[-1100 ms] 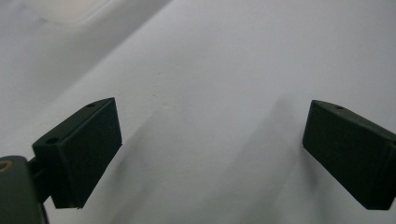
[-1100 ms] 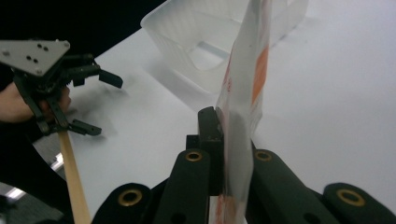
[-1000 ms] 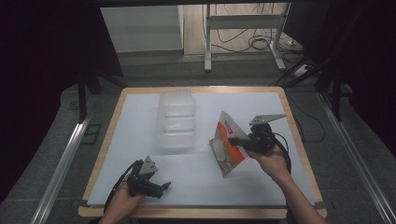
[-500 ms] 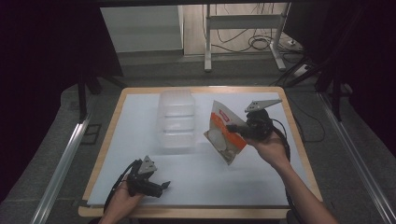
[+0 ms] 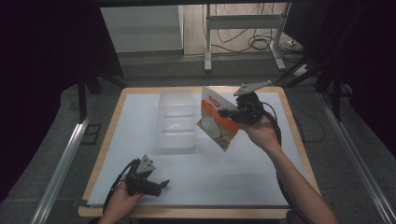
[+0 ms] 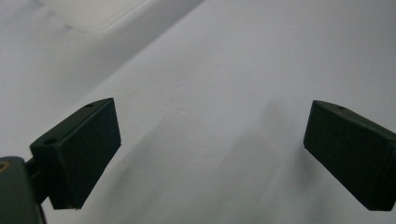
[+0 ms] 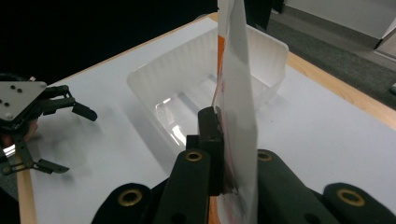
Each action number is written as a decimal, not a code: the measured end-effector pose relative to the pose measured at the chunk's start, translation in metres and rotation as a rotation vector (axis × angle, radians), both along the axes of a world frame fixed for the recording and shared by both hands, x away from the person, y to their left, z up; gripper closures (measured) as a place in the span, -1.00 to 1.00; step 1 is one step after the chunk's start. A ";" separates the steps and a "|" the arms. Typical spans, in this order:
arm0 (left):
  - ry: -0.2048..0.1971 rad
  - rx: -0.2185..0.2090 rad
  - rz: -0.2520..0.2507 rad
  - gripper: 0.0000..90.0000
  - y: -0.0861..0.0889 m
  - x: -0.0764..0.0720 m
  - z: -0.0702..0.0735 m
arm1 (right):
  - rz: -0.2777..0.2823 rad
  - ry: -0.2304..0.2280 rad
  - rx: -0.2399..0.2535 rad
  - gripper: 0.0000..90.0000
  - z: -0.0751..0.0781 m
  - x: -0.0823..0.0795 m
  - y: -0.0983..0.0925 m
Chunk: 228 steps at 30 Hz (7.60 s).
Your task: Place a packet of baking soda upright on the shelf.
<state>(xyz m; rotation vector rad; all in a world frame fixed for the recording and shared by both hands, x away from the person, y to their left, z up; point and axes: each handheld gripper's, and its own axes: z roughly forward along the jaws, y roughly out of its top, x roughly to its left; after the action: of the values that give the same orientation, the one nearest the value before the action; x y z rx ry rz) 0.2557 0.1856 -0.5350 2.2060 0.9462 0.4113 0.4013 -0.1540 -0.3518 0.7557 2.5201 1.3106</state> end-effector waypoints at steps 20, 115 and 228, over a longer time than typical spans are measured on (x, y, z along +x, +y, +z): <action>-0.002 0.002 -0.005 -0.91 0.000 0.000 0.000 | 0.011 -0.040 -0.035 0.98 0.017 0.034 0.045; 0.004 -0.036 -0.015 -0.91 0.004 0.000 0.002 | 0.031 -0.021 -0.142 -0.28 -0.051 0.123 0.147; -0.005 -0.072 -0.050 -0.95 0.003 -0.001 0.001 | 0.020 -0.106 -0.106 -1.00 -0.072 0.027 0.045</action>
<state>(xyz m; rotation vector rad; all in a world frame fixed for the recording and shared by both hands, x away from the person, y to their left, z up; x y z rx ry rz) 0.2545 0.1882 -0.5338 2.1572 0.8880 0.3541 0.4282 -0.1089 -0.4233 0.6234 2.4962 1.1797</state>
